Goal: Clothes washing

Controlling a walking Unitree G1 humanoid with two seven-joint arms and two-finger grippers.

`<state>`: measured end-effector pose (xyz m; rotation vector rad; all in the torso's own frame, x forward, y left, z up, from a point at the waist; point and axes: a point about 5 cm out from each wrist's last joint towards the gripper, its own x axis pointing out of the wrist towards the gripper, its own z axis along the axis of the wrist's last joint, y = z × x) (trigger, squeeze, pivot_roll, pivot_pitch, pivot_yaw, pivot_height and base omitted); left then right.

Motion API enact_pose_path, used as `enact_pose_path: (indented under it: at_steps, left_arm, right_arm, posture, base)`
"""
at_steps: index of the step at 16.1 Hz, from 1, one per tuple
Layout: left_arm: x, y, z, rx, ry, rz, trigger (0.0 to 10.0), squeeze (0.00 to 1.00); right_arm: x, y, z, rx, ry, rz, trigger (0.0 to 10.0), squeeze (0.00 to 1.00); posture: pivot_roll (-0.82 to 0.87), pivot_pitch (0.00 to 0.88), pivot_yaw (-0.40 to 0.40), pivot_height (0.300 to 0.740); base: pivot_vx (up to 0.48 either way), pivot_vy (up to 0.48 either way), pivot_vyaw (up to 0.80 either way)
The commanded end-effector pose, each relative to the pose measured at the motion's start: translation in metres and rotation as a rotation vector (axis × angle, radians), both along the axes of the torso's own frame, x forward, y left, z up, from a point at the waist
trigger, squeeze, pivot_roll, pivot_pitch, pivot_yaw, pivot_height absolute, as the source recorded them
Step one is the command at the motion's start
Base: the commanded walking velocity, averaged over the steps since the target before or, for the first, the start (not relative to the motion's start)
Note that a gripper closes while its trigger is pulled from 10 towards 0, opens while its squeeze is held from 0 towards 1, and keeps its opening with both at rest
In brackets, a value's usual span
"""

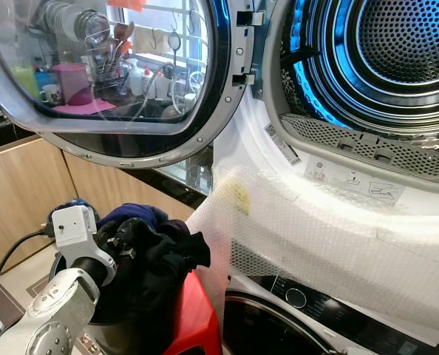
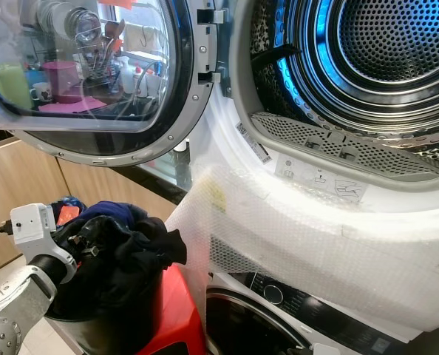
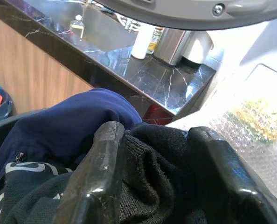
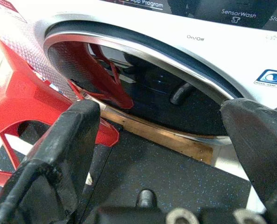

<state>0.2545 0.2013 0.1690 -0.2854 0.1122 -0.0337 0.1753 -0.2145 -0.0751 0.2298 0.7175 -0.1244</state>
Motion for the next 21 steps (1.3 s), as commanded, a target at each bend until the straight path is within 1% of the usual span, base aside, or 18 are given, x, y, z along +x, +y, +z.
enact_pose_path:
  at_steps: [1, 4, 7, 10, 15, 21]
  left_arm:
    - [-0.002, -0.002, 0.005, 0.036, -0.031, -0.020, 10.0, 1.00]
    - [-0.002, -0.002, 0.000, 0.066, -0.005, -0.017, 10.0, 1.00]
    - [-0.002, -0.002, -0.005, 0.046, 0.017, -0.022, 10.0, 1.00]
    - [-0.001, -0.001, -0.009, 0.087, 0.039, -0.043, 10.0, 1.00]
    - [0.001, 0.001, -0.013, 0.099, 0.060, -0.064, 10.0, 1.00]
    - [0.005, 0.005, -0.017, 0.089, 0.094, -0.079, 10.0, 1.00]
  right_arm:
    - [0.004, -0.002, 0.003, -0.007, -0.017, -0.009, 10.0, 0.00]
    - [0.005, -0.002, 0.003, -0.007, -0.018, -0.008, 10.0, 0.00]
    - [0.005, -0.002, 0.003, -0.007, -0.019, -0.006, 10.0, 0.00]
    - [0.006, -0.002, 0.003, -0.007, -0.019, -0.006, 10.0, 0.00]
    - [0.006, -0.002, 0.004, -0.006, -0.019, -0.006, 10.0, 0.00]
    - [0.007, -0.002, 0.004, -0.007, -0.021, -0.005, 10.0, 0.00]
  posture:
    - [0.11, 0.000, -0.044, 0.740]
    - [0.11, 0.000, -0.045, 0.740]
    - [0.11, 0.000, -0.046, 0.740]
    - [0.11, 0.000, -0.045, 0.740]
    - [0.11, 0.000, -0.051, 0.740]
    - [0.11, 0.000, -0.052, 0.740]
  base:
    - [0.000, 0.000, 0.00]
    - [0.000, 0.000, 0.00]
    - [0.000, 0.000, 0.00]
    - [0.000, 0.000, 0.00]
    - [0.000, 0.000, 0.00]
    - [0.000, 0.000, 0.00]
